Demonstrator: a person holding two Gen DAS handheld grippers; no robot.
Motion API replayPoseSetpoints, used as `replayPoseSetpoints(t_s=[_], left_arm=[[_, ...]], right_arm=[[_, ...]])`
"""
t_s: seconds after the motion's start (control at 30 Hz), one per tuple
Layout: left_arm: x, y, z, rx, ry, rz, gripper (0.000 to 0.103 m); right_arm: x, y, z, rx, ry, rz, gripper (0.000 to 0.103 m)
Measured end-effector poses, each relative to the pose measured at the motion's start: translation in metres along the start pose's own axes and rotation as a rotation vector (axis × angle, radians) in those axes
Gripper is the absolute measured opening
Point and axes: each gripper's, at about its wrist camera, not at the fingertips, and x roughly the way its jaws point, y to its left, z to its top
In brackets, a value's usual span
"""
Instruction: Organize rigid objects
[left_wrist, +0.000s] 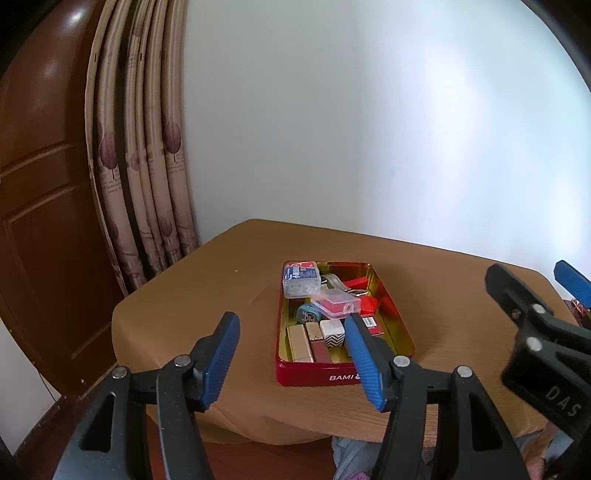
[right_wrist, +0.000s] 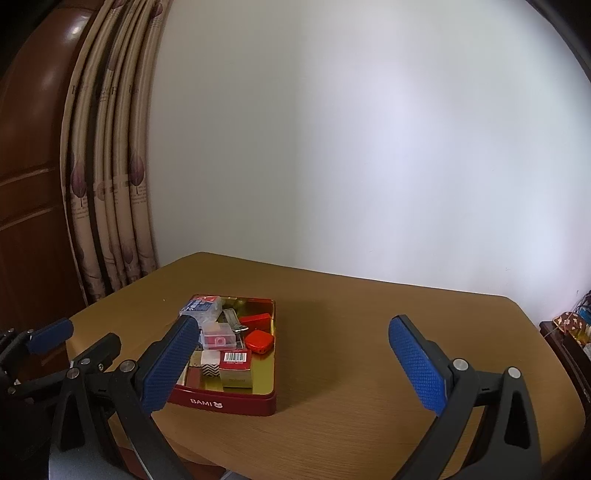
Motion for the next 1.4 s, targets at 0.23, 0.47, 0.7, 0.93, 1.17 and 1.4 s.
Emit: replayPoseSetpoints(t_s=[0.23, 0.47, 0.7, 0.93, 1.17, 1.4], left_arm=[[0.006, 0.009, 0.001, -0.047, 0.025, -0.002, 0.065], [0.008, 0.01, 0.0, -0.049, 0.025, 0.019, 0.068], [0.012, 0.01, -0.001, -0.05, 0.031, 0.036, 0.068], [0.013, 0.011, -0.001, -0.059, 0.041, 0.038, 0.068], [0.017, 0.009, -0.003, -0.05, 0.06, 0.049, 0.068], [0.019, 0.011, -0.003, -0.06, 0.066, 0.054, 0.068]], right_arm=[[0.001, 0.001, -0.001, -0.01, 0.004, 0.005, 0.102], [0.0, 0.004, -0.002, -0.036, 0.002, 0.02, 0.102], [-0.002, 0.005, -0.002, -0.041, -0.002, 0.027, 0.102], [0.002, 0.008, -0.004, -0.061, 0.021, 0.028, 0.102], [0.004, 0.007, -0.006, -0.062, 0.028, 0.031, 0.102], [0.004, 0.009, -0.01, -0.072, 0.031, 0.033, 0.102]])
